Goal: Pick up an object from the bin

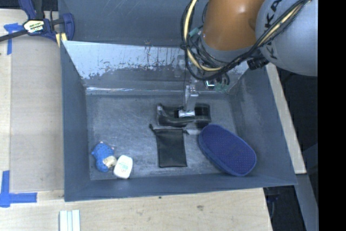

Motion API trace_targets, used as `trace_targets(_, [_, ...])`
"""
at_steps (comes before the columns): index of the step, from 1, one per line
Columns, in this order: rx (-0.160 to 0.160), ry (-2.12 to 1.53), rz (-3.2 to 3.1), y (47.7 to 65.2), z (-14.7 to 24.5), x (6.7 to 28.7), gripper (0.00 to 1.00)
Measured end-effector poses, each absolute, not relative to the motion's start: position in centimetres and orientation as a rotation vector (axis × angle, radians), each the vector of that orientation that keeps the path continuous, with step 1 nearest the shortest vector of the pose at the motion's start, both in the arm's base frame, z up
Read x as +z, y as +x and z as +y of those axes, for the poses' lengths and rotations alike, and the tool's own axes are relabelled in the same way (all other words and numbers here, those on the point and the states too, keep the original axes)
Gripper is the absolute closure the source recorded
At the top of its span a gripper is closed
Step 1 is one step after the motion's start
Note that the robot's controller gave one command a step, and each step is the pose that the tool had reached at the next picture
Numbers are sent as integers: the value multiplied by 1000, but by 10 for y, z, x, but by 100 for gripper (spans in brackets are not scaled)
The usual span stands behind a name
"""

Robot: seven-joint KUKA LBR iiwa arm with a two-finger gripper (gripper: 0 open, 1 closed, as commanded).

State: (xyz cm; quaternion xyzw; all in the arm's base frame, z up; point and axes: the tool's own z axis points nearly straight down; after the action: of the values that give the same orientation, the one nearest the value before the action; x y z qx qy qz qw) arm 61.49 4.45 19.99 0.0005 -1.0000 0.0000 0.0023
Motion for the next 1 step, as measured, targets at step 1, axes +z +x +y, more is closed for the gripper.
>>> trace_targets(1, [0,78,-3134,574,58,85,0])
